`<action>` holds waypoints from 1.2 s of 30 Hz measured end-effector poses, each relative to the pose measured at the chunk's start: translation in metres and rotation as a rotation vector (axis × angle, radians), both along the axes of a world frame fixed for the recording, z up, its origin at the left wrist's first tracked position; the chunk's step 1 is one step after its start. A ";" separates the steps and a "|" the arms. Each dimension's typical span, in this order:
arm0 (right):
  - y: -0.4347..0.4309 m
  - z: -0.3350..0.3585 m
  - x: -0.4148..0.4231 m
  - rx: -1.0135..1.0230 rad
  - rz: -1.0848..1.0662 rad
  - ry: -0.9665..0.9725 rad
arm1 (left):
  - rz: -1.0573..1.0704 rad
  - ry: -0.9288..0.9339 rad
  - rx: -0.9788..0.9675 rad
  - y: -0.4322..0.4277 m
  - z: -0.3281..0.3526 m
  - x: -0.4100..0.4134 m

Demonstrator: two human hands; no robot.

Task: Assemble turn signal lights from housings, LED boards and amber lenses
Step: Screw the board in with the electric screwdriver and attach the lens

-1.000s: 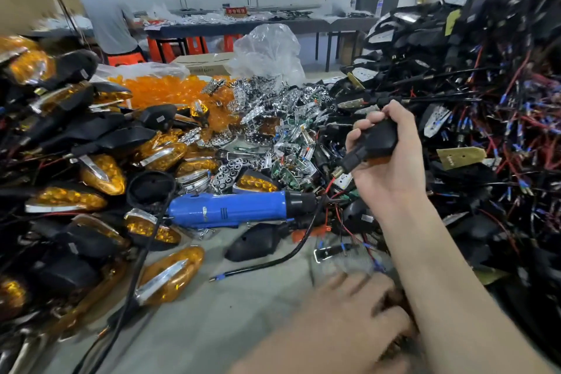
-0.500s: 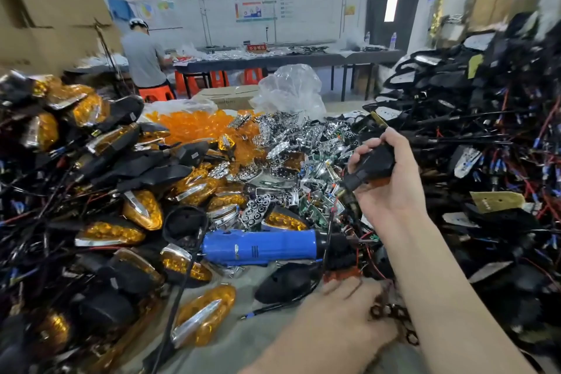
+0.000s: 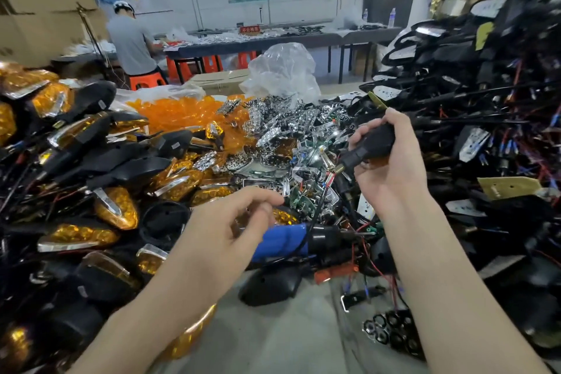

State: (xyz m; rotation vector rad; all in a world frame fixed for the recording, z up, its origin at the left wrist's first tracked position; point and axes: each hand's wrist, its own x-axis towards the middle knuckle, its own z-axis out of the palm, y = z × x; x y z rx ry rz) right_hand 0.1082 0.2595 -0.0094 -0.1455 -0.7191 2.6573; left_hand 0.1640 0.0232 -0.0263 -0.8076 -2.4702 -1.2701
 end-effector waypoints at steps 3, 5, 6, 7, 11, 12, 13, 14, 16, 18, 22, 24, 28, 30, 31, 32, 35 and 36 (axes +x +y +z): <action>0.000 0.003 0.005 0.012 -0.014 0.019 | 0.000 -0.005 -0.031 -0.009 -0.008 0.015; -0.001 0.008 0.012 0.004 -0.022 0.043 | 0.018 0.041 -0.050 -0.011 -0.022 0.035; -0.002 0.010 0.016 0.005 -0.023 0.049 | 0.027 0.086 -0.082 -0.012 -0.030 0.046; -0.004 0.012 0.019 0.005 -0.026 0.054 | 0.045 0.131 -0.139 -0.013 -0.039 0.055; -0.015 0.019 0.030 0.004 -0.039 0.067 | 0.190 0.133 -0.502 -0.021 -0.067 0.061; -0.018 0.020 0.032 0.007 -0.040 0.068 | 0.242 0.095 -0.594 -0.023 -0.070 0.056; -0.020 0.021 0.034 0.010 -0.039 0.069 | 0.287 0.079 -0.666 -0.026 -0.070 0.050; -0.022 0.022 0.036 0.008 -0.036 0.071 | 0.320 0.075 -0.729 -0.029 -0.070 0.044; -0.023 0.027 0.041 0.000 -0.025 0.075 | 0.342 0.079 -0.830 -0.034 -0.068 0.035; -0.021 0.032 0.045 0.007 -0.026 0.072 | 0.323 0.115 -0.883 -0.038 -0.065 0.025; -0.015 0.039 0.050 0.052 -0.028 0.078 | 0.286 0.155 -0.970 -0.033 -0.065 -0.002; -0.011 0.040 0.052 0.064 -0.023 0.086 | 0.253 0.132 -1.036 -0.027 -0.064 -0.018; -0.001 0.040 0.052 0.067 -0.015 0.076 | 0.232 0.070 -0.941 -0.020 -0.056 -0.042; 0.003 0.038 0.050 0.071 -0.029 0.068 | 0.201 0.001 -0.809 -0.017 -0.054 -0.052; 0.005 0.037 0.048 0.070 -0.032 0.063 | 0.164 -0.030 -0.755 -0.013 -0.053 -0.058; 0.006 0.037 0.047 0.065 -0.034 0.057 | 0.126 -0.058 -0.708 -0.010 -0.053 -0.064; 0.007 0.034 0.040 0.035 -0.039 0.052 | 0.076 -0.103 -0.588 0.005 -0.054 -0.078; 0.006 0.033 0.037 0.023 -0.039 0.054 | 0.076 -0.118 -0.542 0.011 -0.055 -0.080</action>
